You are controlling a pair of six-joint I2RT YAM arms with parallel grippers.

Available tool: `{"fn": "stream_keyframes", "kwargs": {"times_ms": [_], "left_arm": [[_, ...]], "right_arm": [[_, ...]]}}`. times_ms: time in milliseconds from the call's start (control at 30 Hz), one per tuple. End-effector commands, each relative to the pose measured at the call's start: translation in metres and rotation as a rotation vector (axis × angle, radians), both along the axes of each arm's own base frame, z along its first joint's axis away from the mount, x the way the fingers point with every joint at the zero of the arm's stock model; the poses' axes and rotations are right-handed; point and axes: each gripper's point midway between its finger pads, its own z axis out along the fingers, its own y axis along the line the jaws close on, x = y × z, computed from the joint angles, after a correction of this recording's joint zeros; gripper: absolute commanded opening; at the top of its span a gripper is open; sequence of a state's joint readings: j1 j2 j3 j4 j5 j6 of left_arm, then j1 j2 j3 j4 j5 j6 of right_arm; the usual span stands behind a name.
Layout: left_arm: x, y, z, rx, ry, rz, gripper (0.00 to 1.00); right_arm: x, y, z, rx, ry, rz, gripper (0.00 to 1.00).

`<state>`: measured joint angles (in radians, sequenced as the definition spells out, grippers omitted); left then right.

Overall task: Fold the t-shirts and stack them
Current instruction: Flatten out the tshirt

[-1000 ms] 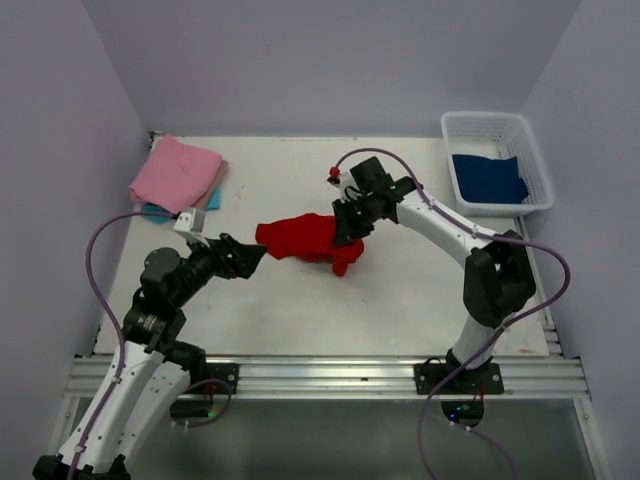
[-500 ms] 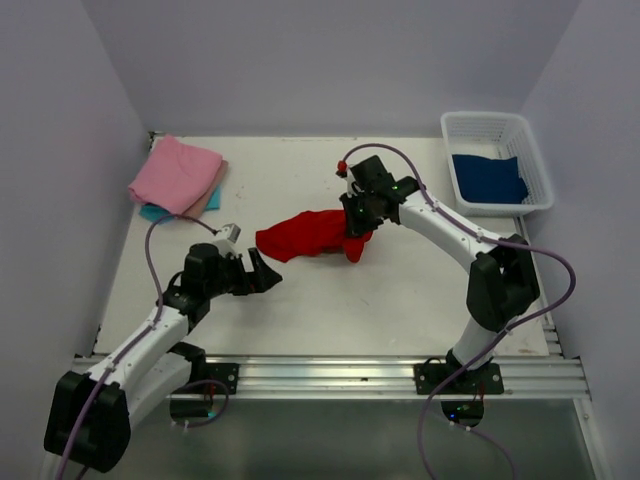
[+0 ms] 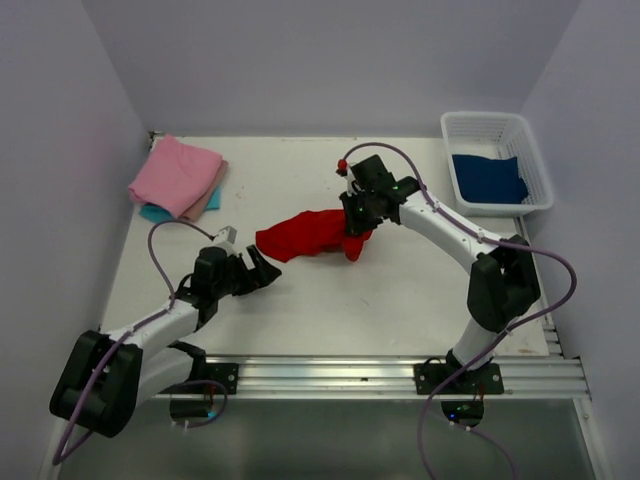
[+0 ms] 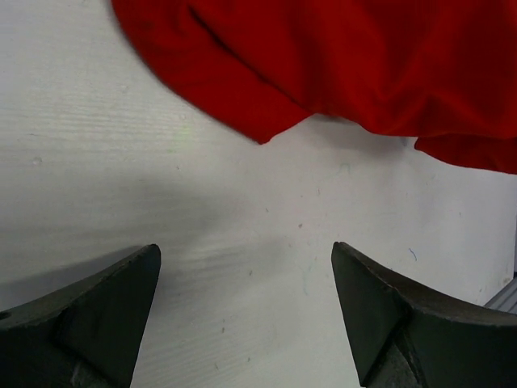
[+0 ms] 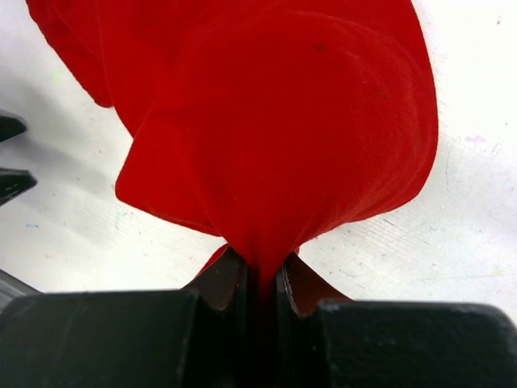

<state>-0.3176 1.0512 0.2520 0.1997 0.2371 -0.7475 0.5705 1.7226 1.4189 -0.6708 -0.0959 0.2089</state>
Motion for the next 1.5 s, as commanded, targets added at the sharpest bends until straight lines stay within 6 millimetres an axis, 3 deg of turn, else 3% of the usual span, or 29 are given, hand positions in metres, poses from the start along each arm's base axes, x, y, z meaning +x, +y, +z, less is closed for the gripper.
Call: {"fn": "stream_keyframes", "kwargs": {"times_ms": [0, 433, 533, 600, 700, 733, 767, 800, 933, 1033, 1100, 1200, 1233, 1300, 1333, 1400, 1433, 1467], "left_arm": [[0.021, 0.001, -0.001, -0.022, -0.031, 0.089, 0.91], [0.071, 0.009, -0.033, 0.047, 0.039, 0.248, 0.89], [0.086, 0.003, -0.043, 0.052, 0.050, 0.245, 0.83], [0.089, 0.002, -0.062, 0.070, 0.089, 0.246, 0.78], [0.096, -0.002, -0.072, 0.060, 0.095, 0.243, 0.66], [0.096, -0.004, -0.075, 0.055, 0.097, 0.237, 0.53], [0.094, -0.006, -0.078, 0.049, 0.105, 0.229, 0.46], [0.094, -0.006, -0.077, 0.043, 0.101, 0.226, 0.29], [0.090, -0.007, -0.073, 0.035, 0.095, 0.215, 0.00], [0.090, -0.008, -0.061, 0.033, 0.062, 0.198, 0.00], [0.090, -0.008, -0.049, 0.029, 0.031, 0.187, 0.00], [0.093, -0.011, -0.012, 0.000, -0.047, 0.164, 0.00], [0.097, -0.013, 0.019, -0.024, -0.118, 0.157, 0.00], [0.099, -0.012, 0.055, -0.016, -0.178, 0.144, 0.00], [0.100, -0.009, 0.097, -0.036, -0.274, 0.152, 0.00], [0.099, -0.004, 0.143, -0.017, -0.353, 0.155, 0.00], [0.094, 0.003, 0.178, -0.027, -0.432, 0.176, 0.00], [0.092, 0.006, 0.196, -0.026, -0.464, 0.187, 0.00]], "right_arm": [[0.005, 0.009, 0.038, 0.079, -0.099, 0.000, 0.00], [-0.003, 0.011, 0.041, 0.093, -0.107, 0.022, 0.00], [-0.006, 0.013, 0.040, 0.102, -0.105, 0.029, 0.00], [-0.007, 0.014, 0.039, 0.101, -0.101, 0.033, 0.00], [-0.009, 0.013, 0.039, 0.099, -0.101, 0.037, 0.00], [-0.010, 0.013, 0.039, 0.097, -0.101, 0.041, 0.00], [-0.009, 0.012, 0.039, 0.094, -0.106, 0.039, 0.00], [-0.009, 0.012, 0.038, 0.089, -0.107, 0.042, 0.00], [-0.010, 0.010, 0.035, 0.082, -0.103, 0.041, 0.00], [-0.009, 0.009, 0.033, 0.075, -0.104, 0.033, 0.00], [-0.009, 0.007, 0.030, 0.067, -0.102, 0.028, 0.00], [-0.005, -0.001, 0.023, 0.023, -0.106, -0.013, 0.00], [-0.002, -0.007, 0.021, -0.005, -0.115, -0.039, 0.00], [0.000, -0.015, 0.017, -0.039, -0.119, -0.073, 0.00], [0.001, -0.020, 0.014, -0.063, -0.123, -0.095, 0.00], [0.002, -0.023, 0.009, -0.082, -0.119, -0.108, 0.00], [0.003, -0.024, 0.007, -0.088, -0.117, -0.116, 0.00], [0.003, -0.026, 0.005, -0.098, -0.117, -0.125, 0.00]]}}
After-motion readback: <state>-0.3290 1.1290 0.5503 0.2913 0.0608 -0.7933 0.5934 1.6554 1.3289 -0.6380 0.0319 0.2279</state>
